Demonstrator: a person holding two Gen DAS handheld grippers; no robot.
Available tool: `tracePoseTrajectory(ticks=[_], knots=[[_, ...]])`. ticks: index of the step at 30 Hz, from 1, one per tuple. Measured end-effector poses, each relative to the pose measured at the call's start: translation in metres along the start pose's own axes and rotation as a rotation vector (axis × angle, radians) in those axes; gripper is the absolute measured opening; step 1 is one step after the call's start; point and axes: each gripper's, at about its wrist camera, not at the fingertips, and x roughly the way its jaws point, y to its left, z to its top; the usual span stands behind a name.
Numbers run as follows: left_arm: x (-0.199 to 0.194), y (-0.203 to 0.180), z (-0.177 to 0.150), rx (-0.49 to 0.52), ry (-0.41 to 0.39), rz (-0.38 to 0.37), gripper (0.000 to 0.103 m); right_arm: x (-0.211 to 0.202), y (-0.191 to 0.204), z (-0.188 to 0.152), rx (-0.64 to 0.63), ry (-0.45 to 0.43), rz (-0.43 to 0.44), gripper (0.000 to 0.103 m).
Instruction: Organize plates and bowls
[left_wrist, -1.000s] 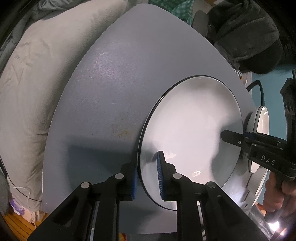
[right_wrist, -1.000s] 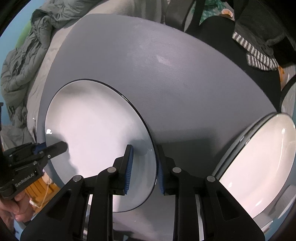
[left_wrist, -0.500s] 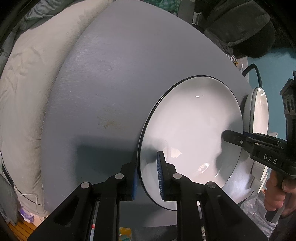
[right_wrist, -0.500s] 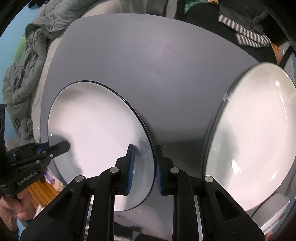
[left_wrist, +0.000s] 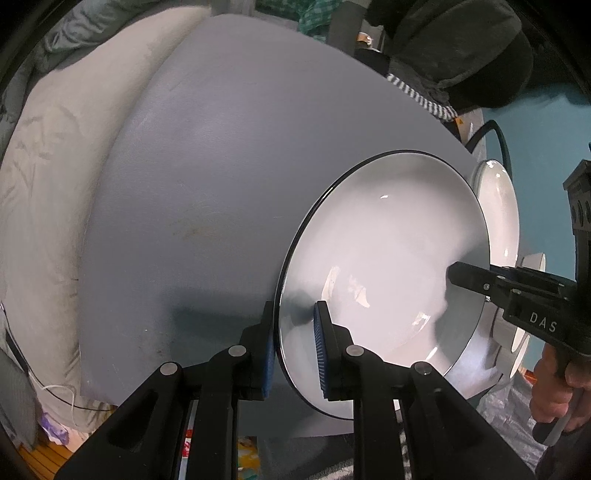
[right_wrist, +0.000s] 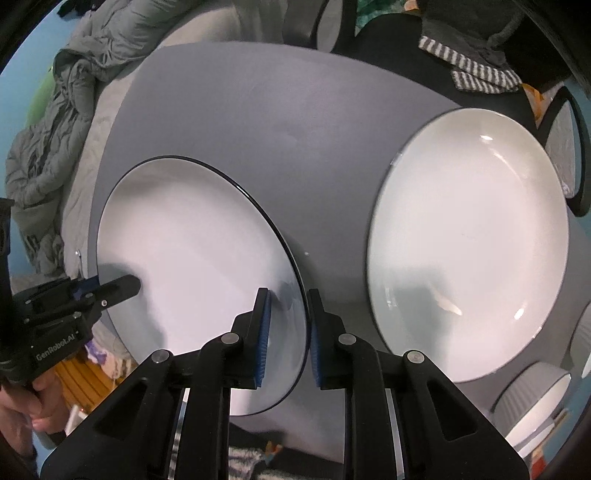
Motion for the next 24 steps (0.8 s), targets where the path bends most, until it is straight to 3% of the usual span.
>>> tracePoseTrajectory(ticks=[9,24], knots=[[-0.010,-0.030,0.008,0.061,-0.012,-0.017,0.017,-0.026,-0.027,-0.007,0.050,-0.046,0.018,0.019],[0.000,-0.120,0.042,0.223,0.006,-0.017,0.017,-0.056,-0.102,-0.025,0.213,-0.100,0.044,0.019]])
